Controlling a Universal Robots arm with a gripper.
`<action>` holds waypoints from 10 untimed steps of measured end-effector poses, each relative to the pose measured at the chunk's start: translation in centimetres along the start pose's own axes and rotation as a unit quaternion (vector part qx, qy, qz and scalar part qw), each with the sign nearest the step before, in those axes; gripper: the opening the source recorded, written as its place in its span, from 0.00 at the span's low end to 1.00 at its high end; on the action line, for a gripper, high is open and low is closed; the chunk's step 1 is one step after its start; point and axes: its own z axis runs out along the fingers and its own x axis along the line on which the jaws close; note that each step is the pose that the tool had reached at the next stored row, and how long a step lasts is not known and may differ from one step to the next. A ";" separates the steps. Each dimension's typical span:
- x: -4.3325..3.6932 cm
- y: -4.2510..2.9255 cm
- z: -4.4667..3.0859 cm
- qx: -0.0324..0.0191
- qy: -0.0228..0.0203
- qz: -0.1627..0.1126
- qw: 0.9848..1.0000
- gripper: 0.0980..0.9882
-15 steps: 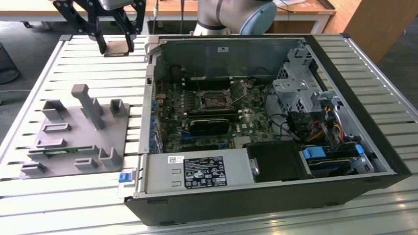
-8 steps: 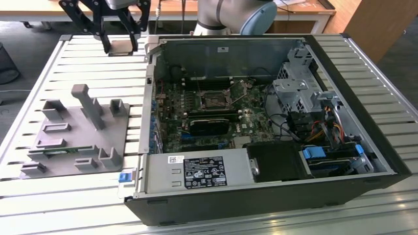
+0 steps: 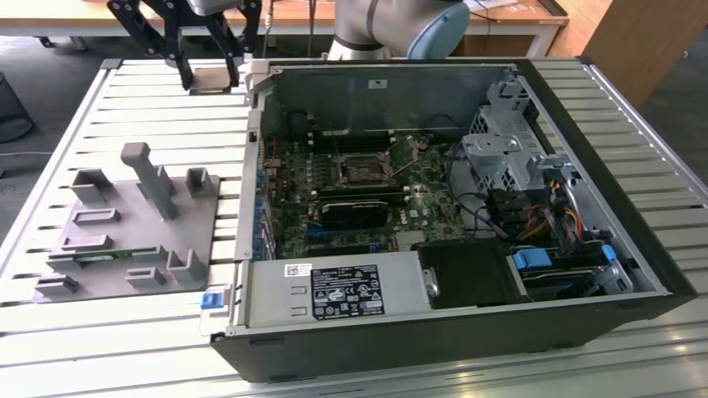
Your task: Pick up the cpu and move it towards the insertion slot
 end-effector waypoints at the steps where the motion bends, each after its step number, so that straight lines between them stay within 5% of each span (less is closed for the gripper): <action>1: -0.11 0.00 0.00 0.000 0.000 0.000 1.000 0.50; 10: -1.32 0.00 0.00 0.000 0.000 0.000 1.000 0.50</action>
